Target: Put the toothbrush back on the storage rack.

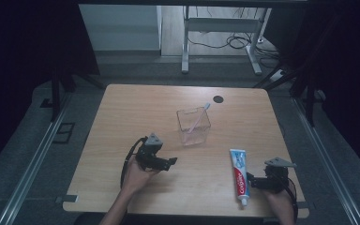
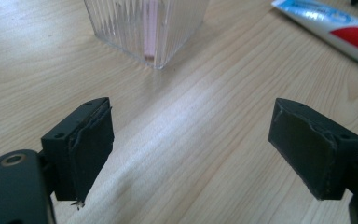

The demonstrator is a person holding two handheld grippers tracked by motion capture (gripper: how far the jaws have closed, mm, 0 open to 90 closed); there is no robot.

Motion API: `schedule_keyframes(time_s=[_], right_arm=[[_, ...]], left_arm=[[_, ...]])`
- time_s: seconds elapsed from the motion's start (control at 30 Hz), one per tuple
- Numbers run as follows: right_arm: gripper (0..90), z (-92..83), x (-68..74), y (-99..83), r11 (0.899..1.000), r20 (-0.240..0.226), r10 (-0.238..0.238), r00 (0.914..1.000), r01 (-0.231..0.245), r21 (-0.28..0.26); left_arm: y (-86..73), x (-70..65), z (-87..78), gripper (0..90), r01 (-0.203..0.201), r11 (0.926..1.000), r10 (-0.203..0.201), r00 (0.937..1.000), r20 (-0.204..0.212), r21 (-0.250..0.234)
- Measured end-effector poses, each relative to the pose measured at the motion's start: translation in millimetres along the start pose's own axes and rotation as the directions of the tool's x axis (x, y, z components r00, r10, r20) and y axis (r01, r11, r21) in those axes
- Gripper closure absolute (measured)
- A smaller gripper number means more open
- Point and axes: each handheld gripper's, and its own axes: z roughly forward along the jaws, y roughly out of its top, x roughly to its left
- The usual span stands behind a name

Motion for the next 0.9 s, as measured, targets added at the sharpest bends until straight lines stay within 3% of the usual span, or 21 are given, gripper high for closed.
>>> schedule_keyframes(time_s=[0.27, 0.63, 0.9], right_arm=[[1.6, 0.0, 0.0, 0.0, 1.0, 0.0, 0.0, 1.0, 0.0, -0.001], [1.8, -0.1, 0.0, -0.1, 1.0, 0.0, -0.001, 1.0, 0.001, -0.002], [1.8, -0.1, 0.1, -0.1, 1.0, 0.001, 0.001, 1.0, -0.001, -0.002]], left_arm=[[-13.3, -4.6, 4.2, 14.4, -0.016, 0.9998, 0.016, 0.9999, 0.006, 0.013], [-30.4, -2.7, 8.8, 15.0, 0.019, 0.9996, -0.019, 0.9997, 0.017, 0.02], [-41.5, -2.5, 12.0, 16.4, 0.02, 0.9993, -0.021, 0.9993, 0.03, 0.033]])
